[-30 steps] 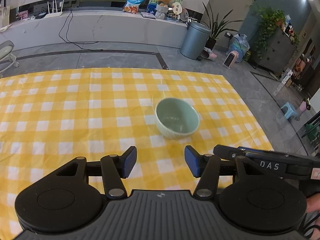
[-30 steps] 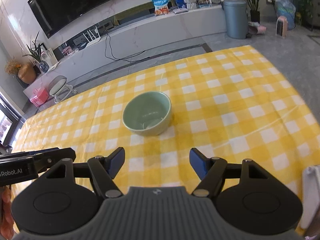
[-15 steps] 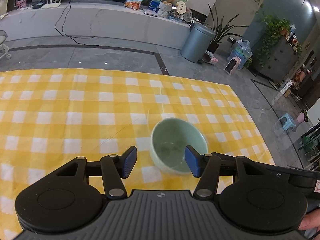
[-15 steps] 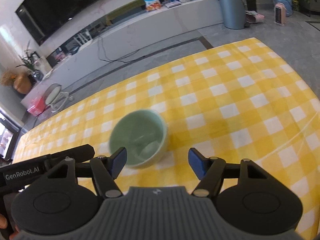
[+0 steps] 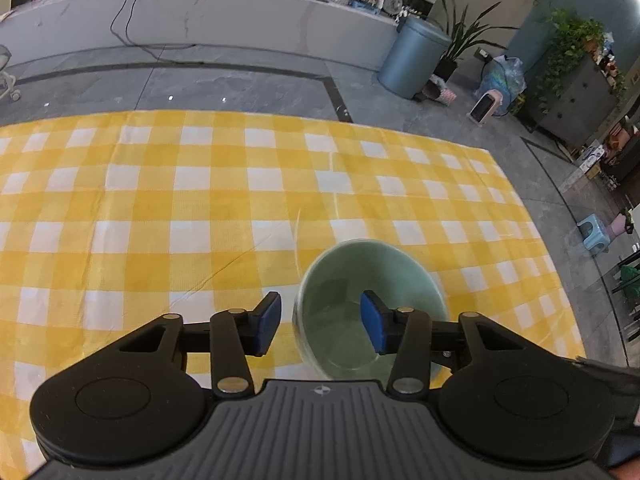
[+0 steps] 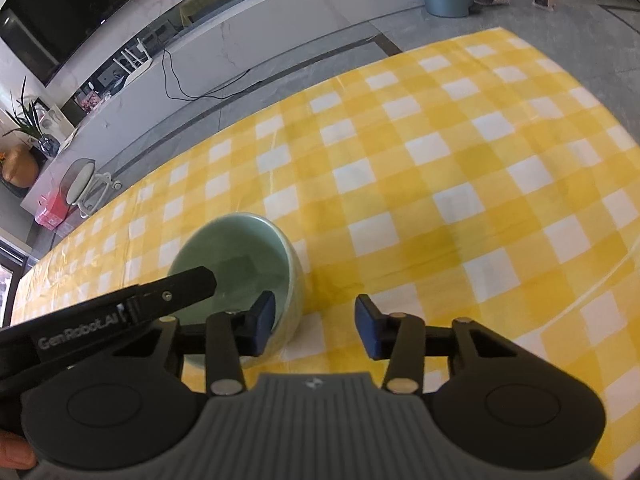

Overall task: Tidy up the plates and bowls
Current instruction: 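Move the open left gripper to the rim of the pale green bowl and close, then lift the pale green bowl with the left gripper and carry it over the steel bowls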

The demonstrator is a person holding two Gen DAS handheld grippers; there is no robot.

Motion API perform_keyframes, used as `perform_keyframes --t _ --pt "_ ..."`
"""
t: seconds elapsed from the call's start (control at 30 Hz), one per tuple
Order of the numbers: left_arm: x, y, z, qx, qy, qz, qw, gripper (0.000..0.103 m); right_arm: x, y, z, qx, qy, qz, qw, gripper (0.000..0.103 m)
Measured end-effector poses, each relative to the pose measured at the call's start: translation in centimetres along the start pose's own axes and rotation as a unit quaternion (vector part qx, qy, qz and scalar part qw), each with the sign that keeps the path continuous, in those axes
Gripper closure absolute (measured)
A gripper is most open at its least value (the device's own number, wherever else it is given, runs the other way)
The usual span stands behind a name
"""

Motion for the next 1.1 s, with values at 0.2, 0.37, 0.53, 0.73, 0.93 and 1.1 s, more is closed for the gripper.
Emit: perform_keyframes --t 0.2,0.37,0.53,0.73,0.93,1.1 --pt "-1.7 -0.1 0.0 -0.002 0.022 -0.004 0.9998 0.071 0.0 0.3 0.2 0.005 -0.001 -0.016 1.000 0.072" --pt "-2.0 -0.1 0.1 -0.007 0.021 -0.016 0.9996 0.089 -0.2 0.7 0.4 0.013 0.003 -0.028 1.000 0.086" --pt "-2.0 0.1 0.1 -0.013 0.022 -0.017 0.9995 0.093 -0.4 0.8 0.6 0.014 0.003 -0.027 1.000 0.087" --pt "-1.7 -0.8 0.1 -0.032 0.017 -0.029 0.9989 0.093 -0.4 0.9 0.8 0.020 0.004 -0.010 1.000 0.089" --pt "-1.1 -0.7 0.4 -0.033 0.016 -0.029 0.9989 0.093 0.0 0.8 1.1 0.012 0.009 -0.018 1.000 0.090" --pt "0.2 -1.0 0.6 -0.037 0.009 -0.033 0.9987 0.093 1.0 1.3 1.6 0.016 0.008 -0.026 1.000 0.090"
Point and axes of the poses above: each gripper's, at about its wrist camera, not at the fingertips, and x roughly against the way its jaws point, y to its left, z to its underside, the point moved 7 cm from there along -x, roughly the way its jaws point, and after that the axes turned 7 degrees about y, right-handed, at the moved point
